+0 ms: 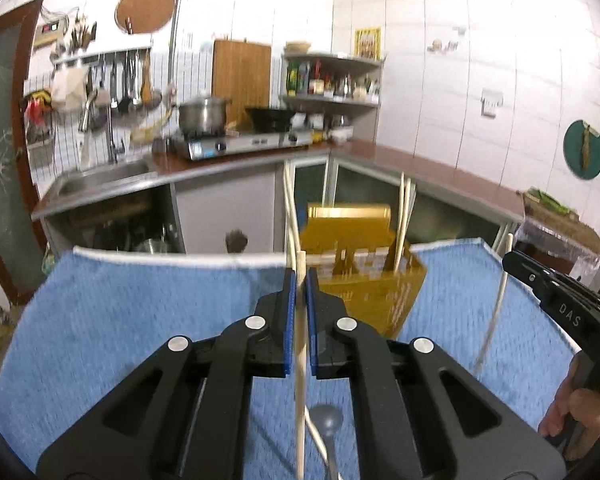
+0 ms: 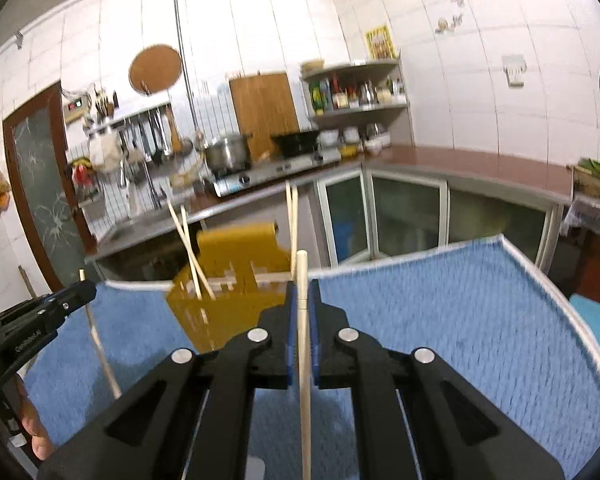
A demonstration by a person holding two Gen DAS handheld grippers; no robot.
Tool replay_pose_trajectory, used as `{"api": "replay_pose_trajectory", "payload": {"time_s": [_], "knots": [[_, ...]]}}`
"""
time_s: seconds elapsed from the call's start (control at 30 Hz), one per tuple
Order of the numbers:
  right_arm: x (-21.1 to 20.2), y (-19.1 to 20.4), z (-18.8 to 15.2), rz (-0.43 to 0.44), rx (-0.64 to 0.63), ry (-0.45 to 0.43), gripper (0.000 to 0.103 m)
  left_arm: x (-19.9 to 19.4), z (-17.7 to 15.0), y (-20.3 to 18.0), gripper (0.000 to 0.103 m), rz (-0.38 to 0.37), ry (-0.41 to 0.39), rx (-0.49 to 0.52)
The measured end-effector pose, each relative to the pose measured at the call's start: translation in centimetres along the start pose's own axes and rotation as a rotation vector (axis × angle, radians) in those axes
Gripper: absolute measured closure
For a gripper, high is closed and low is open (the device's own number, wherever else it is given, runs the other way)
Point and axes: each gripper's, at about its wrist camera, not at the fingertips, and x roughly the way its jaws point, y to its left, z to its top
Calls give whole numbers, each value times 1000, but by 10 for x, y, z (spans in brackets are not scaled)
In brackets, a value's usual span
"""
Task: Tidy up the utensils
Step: 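Lift both held chopsticks up toward the yellow holder, then lower the left tool's chopstick into the holder while the right tool lowers its chopstick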
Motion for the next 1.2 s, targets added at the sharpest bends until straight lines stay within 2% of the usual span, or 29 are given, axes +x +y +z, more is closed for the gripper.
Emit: {"api": "replay_pose_trajectory", "payload": {"time_s": [0.37,0.57,0.73,0.93,1.2], "knots": [[-12,22,74,22,-50,-136,98,-25,79,-11,99,-28,-164,4],[-19,40,111,34,-75,-180,98,-34,122,-20,99,-21,-216,16],[-19,56,139,32,-103,-218,98,-29,144,-18,99,-12,-245,13],[8,61,146,27,-121,-199,98,-2,148,-19,99,-20,-247,17],[62,49,113,13,-136,-97,98,62,113,-18,99,-21,-156,22]]}}
